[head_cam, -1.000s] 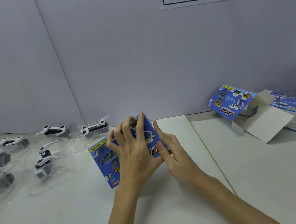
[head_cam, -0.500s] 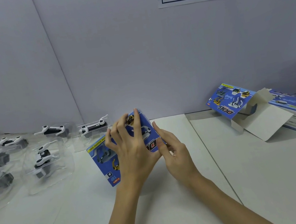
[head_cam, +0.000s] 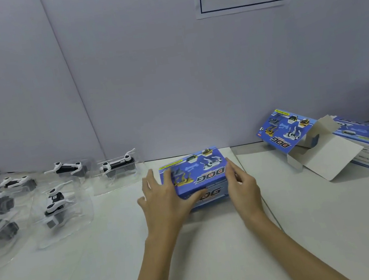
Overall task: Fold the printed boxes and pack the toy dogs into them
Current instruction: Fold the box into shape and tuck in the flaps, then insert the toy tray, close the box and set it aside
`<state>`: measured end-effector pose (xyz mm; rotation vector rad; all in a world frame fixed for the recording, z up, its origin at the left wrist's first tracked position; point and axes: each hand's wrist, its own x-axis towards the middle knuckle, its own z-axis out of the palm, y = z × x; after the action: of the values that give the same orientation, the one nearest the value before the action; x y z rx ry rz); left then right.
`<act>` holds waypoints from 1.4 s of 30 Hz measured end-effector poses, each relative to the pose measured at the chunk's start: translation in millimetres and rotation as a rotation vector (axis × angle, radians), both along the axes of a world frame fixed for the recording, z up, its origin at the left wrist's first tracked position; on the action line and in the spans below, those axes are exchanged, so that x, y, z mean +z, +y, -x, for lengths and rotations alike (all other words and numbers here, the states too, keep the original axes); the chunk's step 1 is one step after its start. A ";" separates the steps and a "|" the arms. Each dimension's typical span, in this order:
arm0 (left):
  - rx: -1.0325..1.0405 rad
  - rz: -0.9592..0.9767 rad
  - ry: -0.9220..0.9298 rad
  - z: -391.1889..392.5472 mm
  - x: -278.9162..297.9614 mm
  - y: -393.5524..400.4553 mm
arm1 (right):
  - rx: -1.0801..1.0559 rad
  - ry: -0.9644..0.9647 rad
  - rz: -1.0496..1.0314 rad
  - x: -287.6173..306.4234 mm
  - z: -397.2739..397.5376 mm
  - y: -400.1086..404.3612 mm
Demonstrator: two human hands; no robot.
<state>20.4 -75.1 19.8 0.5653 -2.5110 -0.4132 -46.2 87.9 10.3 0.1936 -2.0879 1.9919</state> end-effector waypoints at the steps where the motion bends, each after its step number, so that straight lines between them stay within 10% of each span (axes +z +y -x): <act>1: -0.015 -0.128 0.042 0.3 -0.7 -1.4 | -0.013 -0.015 -0.017 -0.2 2.7 3.6; 10: -0.045 -1.039 0.591 -0.3 10.4 -12.5 | 0.085 0.547 -0.351 14.3 -9.2 7.7; 15: -0.112 -1.215 0.714 -0.3 14.2 -12.4 | 0.013 0.832 -0.584 27.8 -6.1 15.1; 26: -0.591 -1.106 0.372 -1.8 13.6 4.5 | 0.108 0.081 0.098 27.4 6.2 23.2; 42: -0.576 -1.452 0.256 13.3 -12.3 -22.9 | 0.346 -0.100 -0.310 48.2 20.0 72.0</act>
<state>7.2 -98.0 7.5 0.1796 -1.6894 -2.3607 -66.2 159.9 58.5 0.5563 -2.5694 1.8686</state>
